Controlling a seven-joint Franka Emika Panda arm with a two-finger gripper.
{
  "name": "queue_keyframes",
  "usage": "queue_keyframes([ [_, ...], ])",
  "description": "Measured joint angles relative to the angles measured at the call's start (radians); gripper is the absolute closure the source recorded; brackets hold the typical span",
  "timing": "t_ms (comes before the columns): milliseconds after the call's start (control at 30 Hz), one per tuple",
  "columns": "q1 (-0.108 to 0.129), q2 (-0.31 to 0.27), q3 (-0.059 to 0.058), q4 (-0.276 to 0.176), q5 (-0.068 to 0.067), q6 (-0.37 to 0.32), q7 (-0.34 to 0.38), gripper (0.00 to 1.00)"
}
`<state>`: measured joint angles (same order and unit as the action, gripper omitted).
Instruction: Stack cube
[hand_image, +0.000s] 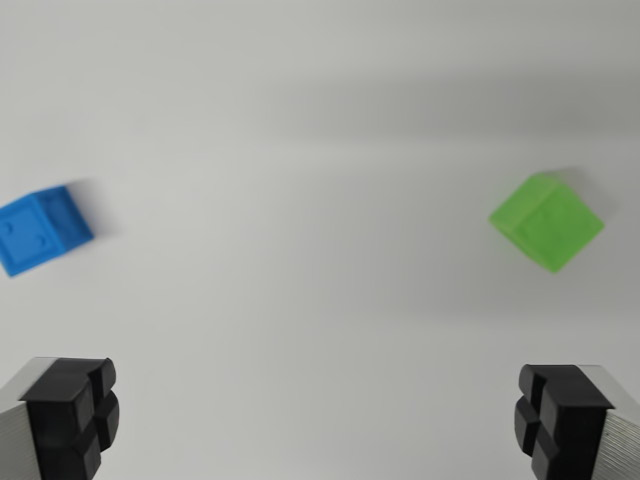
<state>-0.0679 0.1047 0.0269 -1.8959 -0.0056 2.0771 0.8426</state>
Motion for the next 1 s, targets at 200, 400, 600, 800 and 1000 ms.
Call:
queue_keyframes([
  [200,0.000,0.000,0.000,0.000,0.000,0.000,0.000,0.00],
  [400,0.000,0.000,0.000,0.000,0.000,0.000,0.000,0.00],
  [600,0.000,0.001,0.001,0.000,0.000,0.000,0.000,0.00],
  [800,0.001,0.002,0.005,-0.006,0.000,0.004,0.000,0.00],
  [1000,0.005,0.004,0.009,-0.015,0.000,0.014,0.000,0.00],
])
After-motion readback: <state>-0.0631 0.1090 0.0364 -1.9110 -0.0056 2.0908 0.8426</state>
